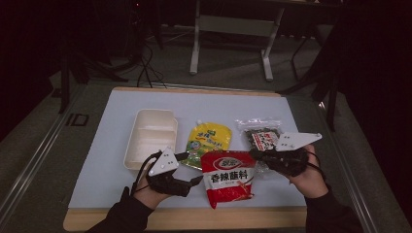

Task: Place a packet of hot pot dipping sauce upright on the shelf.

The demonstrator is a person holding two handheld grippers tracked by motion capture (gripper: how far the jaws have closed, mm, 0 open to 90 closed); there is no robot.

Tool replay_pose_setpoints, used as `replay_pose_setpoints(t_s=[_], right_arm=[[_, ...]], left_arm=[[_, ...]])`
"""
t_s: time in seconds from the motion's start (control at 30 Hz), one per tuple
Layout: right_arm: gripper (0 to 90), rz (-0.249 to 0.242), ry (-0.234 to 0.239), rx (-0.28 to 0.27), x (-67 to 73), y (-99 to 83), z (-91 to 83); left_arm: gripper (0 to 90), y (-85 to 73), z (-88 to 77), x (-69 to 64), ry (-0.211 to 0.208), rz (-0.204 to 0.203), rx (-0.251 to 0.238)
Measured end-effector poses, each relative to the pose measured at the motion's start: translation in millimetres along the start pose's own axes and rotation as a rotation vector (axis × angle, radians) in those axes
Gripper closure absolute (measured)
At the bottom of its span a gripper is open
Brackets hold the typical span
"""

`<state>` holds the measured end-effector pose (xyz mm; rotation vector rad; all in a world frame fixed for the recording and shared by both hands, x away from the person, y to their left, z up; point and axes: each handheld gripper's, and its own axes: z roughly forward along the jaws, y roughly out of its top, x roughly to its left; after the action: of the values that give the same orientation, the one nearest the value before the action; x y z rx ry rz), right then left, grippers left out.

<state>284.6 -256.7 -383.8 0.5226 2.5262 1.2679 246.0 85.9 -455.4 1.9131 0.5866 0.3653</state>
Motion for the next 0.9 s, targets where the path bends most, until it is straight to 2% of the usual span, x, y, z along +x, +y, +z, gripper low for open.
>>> replay_pose_setpoints(t_s=[0.07,0.1,0.17,0.2,0.23,0.27,0.3,0.33,0.47,0.53,0.7,0.73,0.8,0.9], right_arm=[[89.7,-0.007,-0.004,-0.010,3.2,1.8,-2.8],[89.6,-0.014,0.012,-0.025,8.1,5.5,-8.2],[89.6,-0.023,0.012,-0.035,10.6,7.1,-10.4],[89.6,-0.029,0.025,-0.038,14.6,9.5,-12.5],[89.7,-0.032,0.024,-0.039,16.2,10.2,-12.9],[89.6,-0.035,0.027,-0.035,17.3,10.6,-12.7],[89.6,-0.038,0.025,-0.034,18.4,10.9,-12.4],[89.6,-0.036,0.030,-0.037,18.8,10.9,-12.4],[89.6,-0.034,0.047,-0.052,19.5,11.3,-14.5],[89.6,-0.037,0.046,-0.055,20.3,11.4,-14.7],[89.5,-0.034,0.043,-0.060,21.6,11.6,-15.6],[89.5,-0.034,0.043,-0.060,21.6,11.6,-15.6],[89.4,-0.033,0.032,-0.061,21.5,10.0,-16.8],[89.1,-0.032,0.024,-0.062,21.1,7.8,-19.0]], left_arm=[[20.5,0.0,0.0,0.0,0.000,0.000,0.000],[23.5,3.1,7.2,-0.5,-0.035,0.009,0.002],[25.6,3.7,9.7,-1.0,-0.047,0.011,0.003],[34.2,4.6,12.9,-2.2,-0.096,0.018,-0.013],[38.0,5.2,14.8,-3.2,-0.113,0.022,-0.011],[41.2,5.2,14.8,-3.2,-0.113,0.022,-0.011],[46.5,6.3,17.5,-5.7,-0.138,0.034,-0.013],[47.6,6.9,18.4,-5.4,-0.136,0.038,-0.013],[63.4,8.8,18.9,-4.5,-0.147,0.031,-0.042],[69.0,9.2,20.2,-5.9,-0.144,0.036,-0.037],[89.2,11.7,21.3,-8.6,-0.167,0.062,-0.028],[89.6,11.7,21.3,-8.6,-0.167,0.062,-0.028],[90.0,14.7,19.4,-13.3,-0.169,0.091,-0.025],[90.0,16.3,18.7,-17.1,-0.183,0.099,-0.025]])
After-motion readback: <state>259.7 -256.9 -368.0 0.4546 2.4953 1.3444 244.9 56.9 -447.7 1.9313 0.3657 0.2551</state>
